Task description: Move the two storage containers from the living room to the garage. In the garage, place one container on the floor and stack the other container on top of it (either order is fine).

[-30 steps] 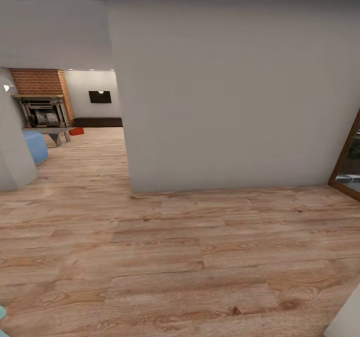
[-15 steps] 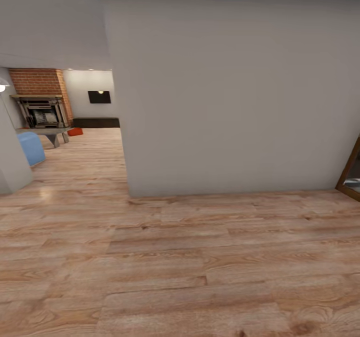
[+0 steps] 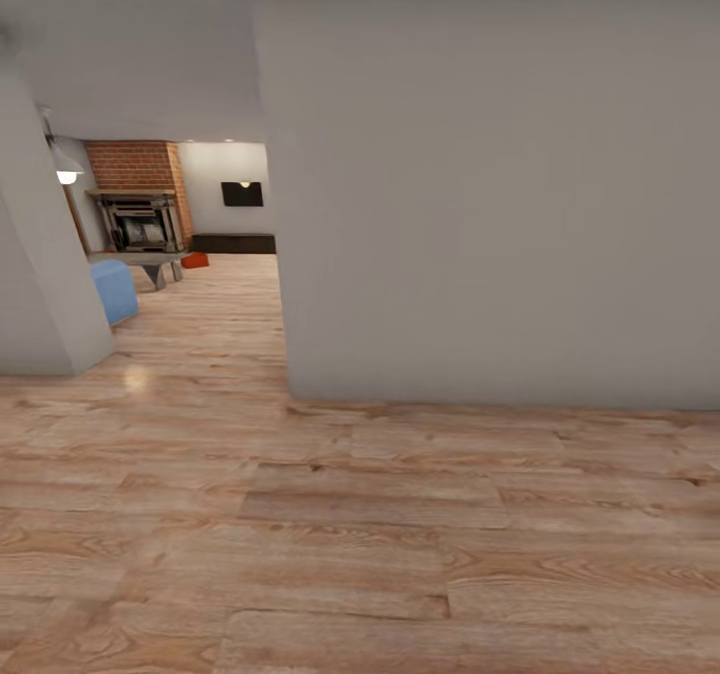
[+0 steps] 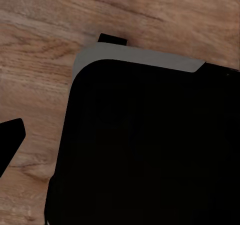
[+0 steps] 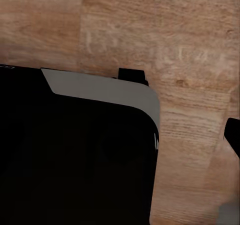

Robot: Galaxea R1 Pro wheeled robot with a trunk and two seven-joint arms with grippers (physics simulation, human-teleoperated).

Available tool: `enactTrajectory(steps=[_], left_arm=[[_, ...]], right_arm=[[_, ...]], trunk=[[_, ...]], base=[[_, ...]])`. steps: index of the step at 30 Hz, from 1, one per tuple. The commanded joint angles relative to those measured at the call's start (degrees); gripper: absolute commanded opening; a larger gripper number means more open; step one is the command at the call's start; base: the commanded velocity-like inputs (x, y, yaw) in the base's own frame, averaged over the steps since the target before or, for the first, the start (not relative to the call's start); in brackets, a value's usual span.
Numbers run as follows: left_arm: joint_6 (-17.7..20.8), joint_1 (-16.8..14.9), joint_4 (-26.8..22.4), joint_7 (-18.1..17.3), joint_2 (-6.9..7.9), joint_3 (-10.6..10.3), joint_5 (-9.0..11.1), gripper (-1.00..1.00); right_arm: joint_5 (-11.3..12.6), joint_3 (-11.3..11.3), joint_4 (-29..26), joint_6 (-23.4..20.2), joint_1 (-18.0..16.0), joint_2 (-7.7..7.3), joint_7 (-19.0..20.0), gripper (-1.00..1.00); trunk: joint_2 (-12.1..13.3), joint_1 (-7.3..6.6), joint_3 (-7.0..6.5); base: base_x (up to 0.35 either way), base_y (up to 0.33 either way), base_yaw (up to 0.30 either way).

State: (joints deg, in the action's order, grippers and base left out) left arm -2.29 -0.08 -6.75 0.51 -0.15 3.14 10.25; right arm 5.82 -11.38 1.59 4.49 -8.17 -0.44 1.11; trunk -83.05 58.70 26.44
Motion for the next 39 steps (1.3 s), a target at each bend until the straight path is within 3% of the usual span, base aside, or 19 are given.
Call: enactTrajectory(steps=[1, 39], left_arm=[[-0.1, 0.0, 0.0, 0.0, -0.02, 0.3, 0.1, 1.0], [-0.2, 0.0, 0.0, 0.0, -0.02, 0.3, 0.1, 1.0]], right_arm=[[0.6, -0.5, 0.2, 0.3, -0.1, 0.0, 0.1, 1.0], [0.4, -0.6, 0.2, 0.2, 0.0, 0.09, 0.1, 1.0]], trunk=[[0.0, 0.03, 0.05], [0.0, 0.03, 0.01]], base=[[0.323, 0.0, 0.269], [0.323, 0.0, 0.04]])
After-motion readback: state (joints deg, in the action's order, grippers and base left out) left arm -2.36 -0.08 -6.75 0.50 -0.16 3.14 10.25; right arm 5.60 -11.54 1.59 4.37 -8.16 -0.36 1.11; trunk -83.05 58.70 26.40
